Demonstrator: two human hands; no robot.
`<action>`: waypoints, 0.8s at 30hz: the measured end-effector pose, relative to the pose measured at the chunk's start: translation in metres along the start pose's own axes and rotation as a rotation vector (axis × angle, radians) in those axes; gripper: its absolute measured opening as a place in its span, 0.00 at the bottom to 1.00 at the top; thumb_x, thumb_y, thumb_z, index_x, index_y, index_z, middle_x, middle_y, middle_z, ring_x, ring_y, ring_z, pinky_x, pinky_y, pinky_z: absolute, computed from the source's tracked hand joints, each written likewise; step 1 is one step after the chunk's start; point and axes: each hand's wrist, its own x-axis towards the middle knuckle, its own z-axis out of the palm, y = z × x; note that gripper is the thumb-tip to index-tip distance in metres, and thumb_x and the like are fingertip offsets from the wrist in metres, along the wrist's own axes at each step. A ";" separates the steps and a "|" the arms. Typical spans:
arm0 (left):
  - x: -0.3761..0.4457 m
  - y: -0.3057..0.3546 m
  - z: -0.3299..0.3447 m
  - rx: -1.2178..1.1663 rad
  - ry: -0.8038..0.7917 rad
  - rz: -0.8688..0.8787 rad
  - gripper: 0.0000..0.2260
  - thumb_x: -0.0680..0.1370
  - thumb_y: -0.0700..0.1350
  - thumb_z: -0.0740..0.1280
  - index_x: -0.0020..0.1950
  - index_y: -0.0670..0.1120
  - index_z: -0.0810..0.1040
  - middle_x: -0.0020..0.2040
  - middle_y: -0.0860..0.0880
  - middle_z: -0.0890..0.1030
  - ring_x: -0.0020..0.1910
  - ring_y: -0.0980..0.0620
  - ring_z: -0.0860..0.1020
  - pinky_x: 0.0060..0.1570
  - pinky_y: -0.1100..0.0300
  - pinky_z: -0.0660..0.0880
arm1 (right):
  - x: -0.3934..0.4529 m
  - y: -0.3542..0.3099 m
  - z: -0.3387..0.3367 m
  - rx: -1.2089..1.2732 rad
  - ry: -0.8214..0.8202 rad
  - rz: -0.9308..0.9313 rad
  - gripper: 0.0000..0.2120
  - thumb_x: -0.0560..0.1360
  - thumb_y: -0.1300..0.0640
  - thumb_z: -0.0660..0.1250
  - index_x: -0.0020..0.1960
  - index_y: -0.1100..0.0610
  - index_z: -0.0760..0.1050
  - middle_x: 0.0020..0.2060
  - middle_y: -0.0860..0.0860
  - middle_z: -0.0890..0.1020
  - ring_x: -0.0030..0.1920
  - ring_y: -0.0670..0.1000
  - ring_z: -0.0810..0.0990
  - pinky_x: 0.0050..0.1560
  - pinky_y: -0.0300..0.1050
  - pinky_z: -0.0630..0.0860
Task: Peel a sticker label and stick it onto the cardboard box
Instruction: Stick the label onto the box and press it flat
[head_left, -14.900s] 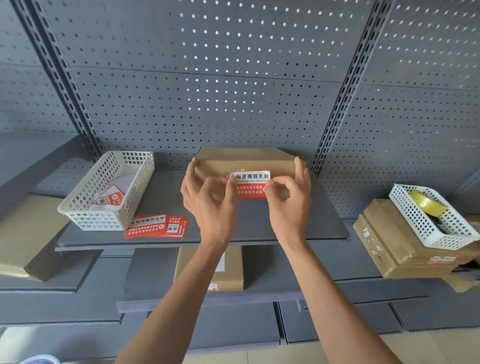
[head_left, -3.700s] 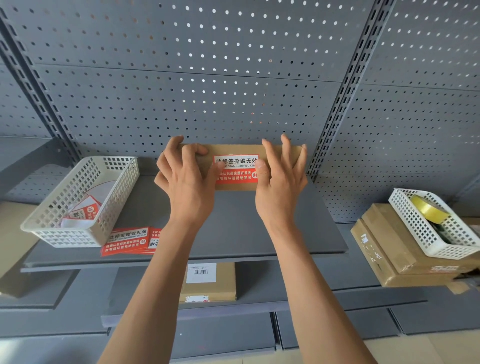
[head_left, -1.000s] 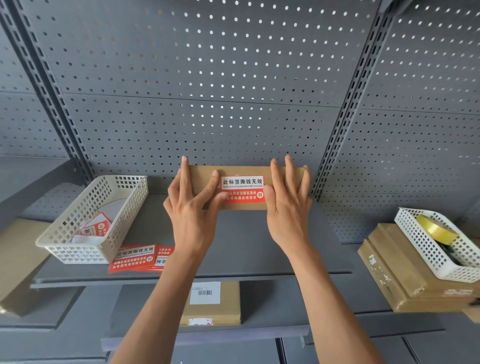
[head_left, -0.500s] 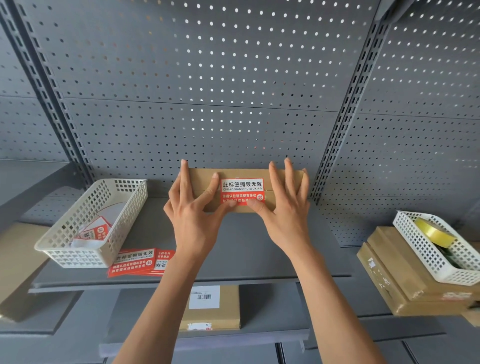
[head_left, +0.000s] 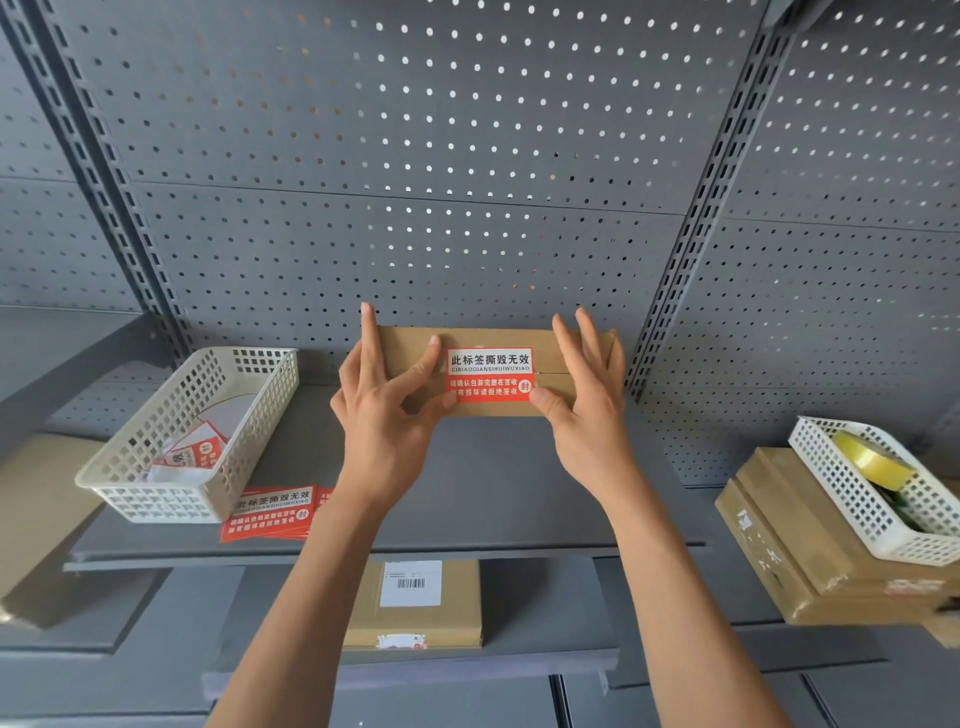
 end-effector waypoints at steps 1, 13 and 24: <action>0.000 0.002 -0.002 0.000 -0.015 0.003 0.25 0.74 0.51 0.76 0.69 0.63 0.75 0.83 0.51 0.46 0.78 0.49 0.56 0.67 0.51 0.54 | 0.000 0.001 -0.001 0.022 -0.010 0.000 0.34 0.79 0.61 0.67 0.79 0.44 0.59 0.80 0.37 0.50 0.81 0.51 0.40 0.77 0.55 0.47; 0.009 0.040 0.028 -0.007 0.336 -0.208 0.15 0.72 0.63 0.72 0.46 0.53 0.78 0.79 0.54 0.65 0.72 0.47 0.64 0.63 0.47 0.59 | 0.008 -0.035 0.042 -0.311 0.451 0.144 0.30 0.72 0.29 0.62 0.64 0.49 0.72 0.70 0.46 0.72 0.75 0.60 0.64 0.61 0.60 0.68; 0.018 0.041 0.039 0.009 0.405 -0.239 0.12 0.77 0.57 0.67 0.45 0.48 0.73 0.77 0.56 0.66 0.73 0.49 0.63 0.63 0.52 0.54 | 0.014 -0.030 0.046 -0.292 0.533 0.130 0.15 0.78 0.42 0.63 0.62 0.47 0.72 0.66 0.44 0.74 0.73 0.56 0.66 0.61 0.58 0.67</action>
